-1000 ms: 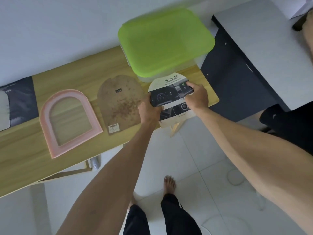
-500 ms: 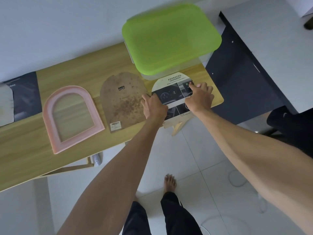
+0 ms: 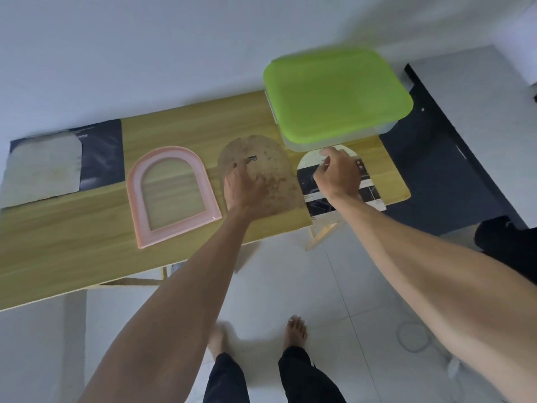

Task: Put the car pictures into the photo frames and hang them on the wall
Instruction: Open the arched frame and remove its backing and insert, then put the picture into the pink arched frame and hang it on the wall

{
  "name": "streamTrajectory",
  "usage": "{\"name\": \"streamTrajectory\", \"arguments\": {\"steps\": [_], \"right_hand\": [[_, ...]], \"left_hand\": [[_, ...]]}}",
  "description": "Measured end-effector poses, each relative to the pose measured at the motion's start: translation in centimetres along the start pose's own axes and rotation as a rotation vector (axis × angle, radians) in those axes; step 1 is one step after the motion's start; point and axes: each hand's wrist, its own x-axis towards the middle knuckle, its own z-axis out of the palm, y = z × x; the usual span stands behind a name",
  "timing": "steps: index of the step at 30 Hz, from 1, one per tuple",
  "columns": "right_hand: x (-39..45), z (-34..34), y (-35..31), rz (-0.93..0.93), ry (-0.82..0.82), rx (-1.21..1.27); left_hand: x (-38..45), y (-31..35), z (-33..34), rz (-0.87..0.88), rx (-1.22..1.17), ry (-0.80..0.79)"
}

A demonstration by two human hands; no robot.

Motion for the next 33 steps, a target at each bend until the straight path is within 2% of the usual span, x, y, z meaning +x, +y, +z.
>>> {"name": "streamTrajectory", "arguments": {"steps": [8, 13, 18, 23, 28, 33], "right_hand": [[-3.9, 6.1, -17.3, -0.085, -0.111, 0.087], [-6.7, 11.9, -29.2, -0.168, -0.223, 0.106], [-9.0, 18.9, -38.9, -0.163, -0.351, 0.186], [-11.1, 25.1, -44.6, -0.150, -0.479, 0.220], [-11.9, 29.9, -47.4, -0.136, -0.477, 0.228], [-11.6, 31.8, -48.9, -0.123, -0.473, 0.182]], "left_hand": [[5.3, -11.1, -14.6, -0.063, -0.020, 0.209], [8.3, -19.7, -24.3, -0.154, 0.016, 0.304], [11.3, -27.4, -31.3, -0.259, -0.008, 0.363], [13.8, -33.3, -35.1, -0.339, 0.010, 0.366], [16.1, -36.6, -36.1, -0.357, 0.031, 0.336], [17.6, -38.1, -36.1, -0.365, 0.011, 0.279]]}}
